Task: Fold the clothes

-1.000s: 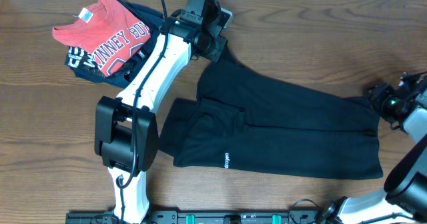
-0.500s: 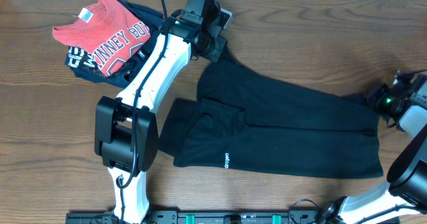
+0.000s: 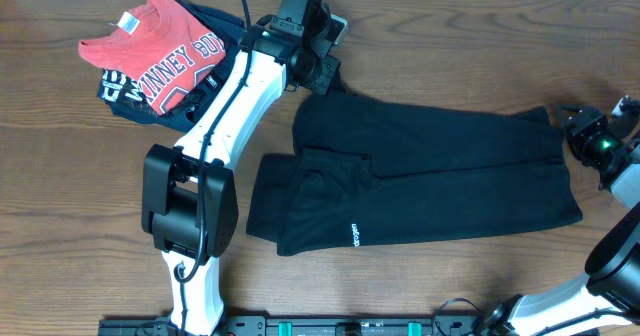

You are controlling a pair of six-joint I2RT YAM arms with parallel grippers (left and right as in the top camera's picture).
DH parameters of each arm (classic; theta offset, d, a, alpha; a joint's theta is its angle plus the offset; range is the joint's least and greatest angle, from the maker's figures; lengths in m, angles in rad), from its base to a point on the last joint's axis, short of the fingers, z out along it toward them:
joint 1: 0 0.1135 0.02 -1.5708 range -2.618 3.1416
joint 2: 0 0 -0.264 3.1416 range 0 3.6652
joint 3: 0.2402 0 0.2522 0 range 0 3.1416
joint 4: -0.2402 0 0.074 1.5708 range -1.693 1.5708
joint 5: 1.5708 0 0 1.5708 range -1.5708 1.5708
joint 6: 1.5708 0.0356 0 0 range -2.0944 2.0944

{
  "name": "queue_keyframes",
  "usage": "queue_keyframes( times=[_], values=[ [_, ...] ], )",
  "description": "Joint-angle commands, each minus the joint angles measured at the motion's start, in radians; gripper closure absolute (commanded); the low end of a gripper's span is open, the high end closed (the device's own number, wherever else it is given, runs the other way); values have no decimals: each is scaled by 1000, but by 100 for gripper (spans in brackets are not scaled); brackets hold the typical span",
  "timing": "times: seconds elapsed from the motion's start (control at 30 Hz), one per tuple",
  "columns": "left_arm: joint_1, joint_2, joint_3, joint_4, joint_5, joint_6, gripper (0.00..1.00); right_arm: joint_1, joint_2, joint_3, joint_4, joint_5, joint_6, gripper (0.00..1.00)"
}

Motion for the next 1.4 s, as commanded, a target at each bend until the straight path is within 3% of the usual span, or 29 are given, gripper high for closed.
queue_keyframes(
  times=[0.0,0.33,0.53,0.9,1.1,1.17,1.3,1.37],
  values=[
    [3,5,8,-4,-6,18,94,-10,12,8,-29,42,-66,50],
    [3,5,8,-4,-6,17,94,21,12,8,-61,265,-156,52],
    [3,5,8,-3,-6,17,94,65,13,8,-57,296,-200,44],
    [3,5,8,-16,-6,18,94,115,46,8,-76,411,-199,53],
    [3,5,8,-23,-6,18,94,115,46,8,-23,457,-200,34],
    [3,5,8,-22,-6,18,94,115,46,8,-15,462,-212,33],
    [3,5,8,-18,-6,18,94,120,64,8,-24,452,-217,44],
    [3,5,8,-18,-6,17,94,124,86,8,-29,435,-217,60]
  ],
)
